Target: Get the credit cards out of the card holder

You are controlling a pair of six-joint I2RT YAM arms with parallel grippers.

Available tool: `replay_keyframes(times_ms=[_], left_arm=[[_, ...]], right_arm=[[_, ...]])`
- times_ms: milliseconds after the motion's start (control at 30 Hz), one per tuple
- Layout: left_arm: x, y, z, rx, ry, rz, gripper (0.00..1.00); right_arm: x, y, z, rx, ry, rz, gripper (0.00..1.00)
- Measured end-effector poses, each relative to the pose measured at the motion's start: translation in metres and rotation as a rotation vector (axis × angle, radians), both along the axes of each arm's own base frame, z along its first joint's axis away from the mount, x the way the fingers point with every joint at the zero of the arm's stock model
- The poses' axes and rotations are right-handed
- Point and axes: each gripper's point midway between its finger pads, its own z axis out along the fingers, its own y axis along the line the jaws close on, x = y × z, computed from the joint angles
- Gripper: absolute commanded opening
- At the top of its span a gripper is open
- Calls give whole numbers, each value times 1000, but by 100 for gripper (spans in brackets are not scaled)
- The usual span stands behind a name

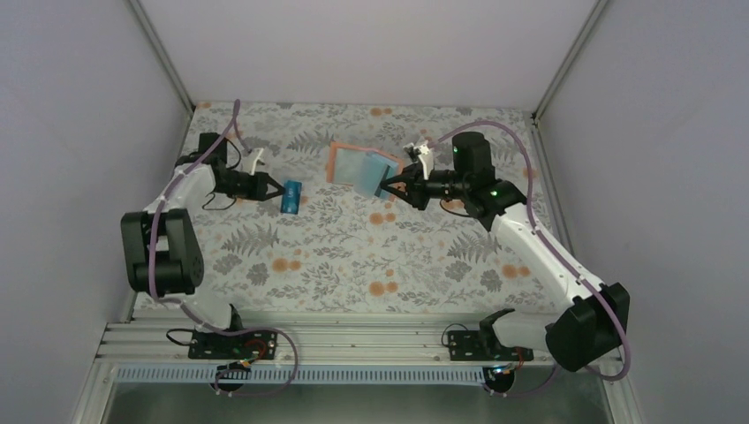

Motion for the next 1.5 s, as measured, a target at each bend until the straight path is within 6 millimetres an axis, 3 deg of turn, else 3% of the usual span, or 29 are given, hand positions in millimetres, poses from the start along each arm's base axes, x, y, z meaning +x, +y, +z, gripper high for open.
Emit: replay_keyframes(times_ms=[333,600,667,767,867,900,933,1000,1100,1200,1333,1400,1500], left_arm=[[11,3,-74,-10,221,66,3],[23,18,-100,95,235,92,6],[30,23,-95,129,192,93,17],[36,23,-70,143,89,65,53],[33,7,-13,125,-96,-20,97],[26,-5,24,102,-209,-78,100],[22,-14,34,91,-240,-111,100],[-4,-42,85,34,-408,-243,100],[-49,-75,142,-50,-602,-395,100],[-81,-95,170,-94,-702,-485,100],[-89,-111,168,-112,-689,-532,100],[-83,-117,159,-96,-654,-530,83],[-77,-126,146,-69,-612,-527,14]], right_arm=[[-1,4,-20,-20,83,31,4],[-4,5,-19,-14,88,47,4],[-4,5,-19,-14,89,48,4],[-6,6,-19,-14,90,52,4],[-8,8,-19,-13,91,60,4],[-9,10,-18,-13,91,66,4],[-11,11,-18,-12,90,72,4],[-14,16,-16,-11,89,86,4],[-16,21,-13,-6,85,101,4],[-22,29,-9,-2,82,124,4],[-32,38,-7,-1,76,160,4],[-35,41,-7,-1,75,171,5],[-37,43,-7,-2,72,177,7]])
